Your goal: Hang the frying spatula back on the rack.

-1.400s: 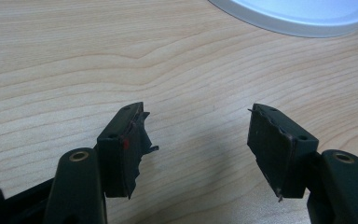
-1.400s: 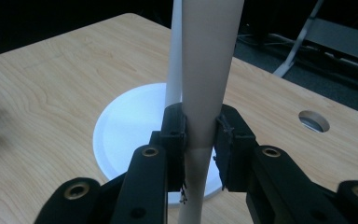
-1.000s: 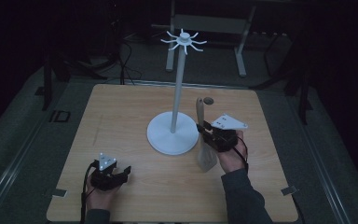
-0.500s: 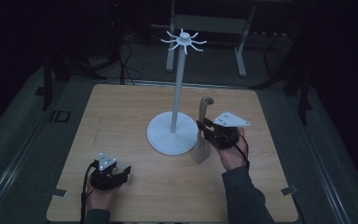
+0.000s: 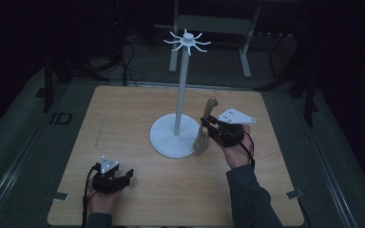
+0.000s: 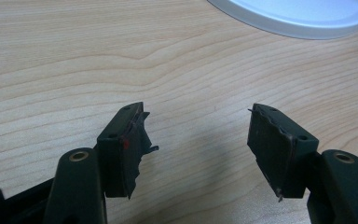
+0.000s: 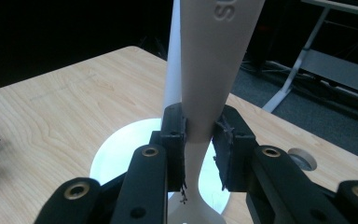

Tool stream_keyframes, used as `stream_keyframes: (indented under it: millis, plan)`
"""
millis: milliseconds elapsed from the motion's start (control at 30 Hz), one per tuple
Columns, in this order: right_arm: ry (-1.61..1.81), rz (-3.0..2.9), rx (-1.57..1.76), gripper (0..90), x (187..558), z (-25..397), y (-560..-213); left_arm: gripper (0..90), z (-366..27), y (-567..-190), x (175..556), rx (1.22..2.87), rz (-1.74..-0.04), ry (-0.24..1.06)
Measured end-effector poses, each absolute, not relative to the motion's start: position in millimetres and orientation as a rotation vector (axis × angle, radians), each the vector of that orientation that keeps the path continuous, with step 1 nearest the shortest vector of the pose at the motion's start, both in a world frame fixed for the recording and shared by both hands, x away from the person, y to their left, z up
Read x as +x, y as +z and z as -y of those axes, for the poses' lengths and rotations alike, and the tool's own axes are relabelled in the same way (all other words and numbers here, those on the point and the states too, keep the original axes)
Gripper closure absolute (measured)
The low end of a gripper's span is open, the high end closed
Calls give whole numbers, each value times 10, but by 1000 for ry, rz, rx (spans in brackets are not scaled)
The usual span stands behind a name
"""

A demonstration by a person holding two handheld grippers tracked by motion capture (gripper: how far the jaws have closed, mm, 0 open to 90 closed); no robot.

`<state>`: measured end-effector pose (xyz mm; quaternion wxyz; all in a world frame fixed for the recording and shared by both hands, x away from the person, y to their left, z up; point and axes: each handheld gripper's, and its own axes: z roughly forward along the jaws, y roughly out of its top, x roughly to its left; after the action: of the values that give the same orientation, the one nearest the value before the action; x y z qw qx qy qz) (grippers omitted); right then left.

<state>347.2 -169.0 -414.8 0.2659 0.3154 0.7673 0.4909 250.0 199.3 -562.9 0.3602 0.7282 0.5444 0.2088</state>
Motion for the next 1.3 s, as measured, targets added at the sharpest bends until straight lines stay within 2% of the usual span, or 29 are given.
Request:
stream_keyframes:
  millis: [1300]
  plan:
    - [1386,-2013,835,746,3589,1666,-3666,372,-2000,-5627,2498,1874,-1404,538]
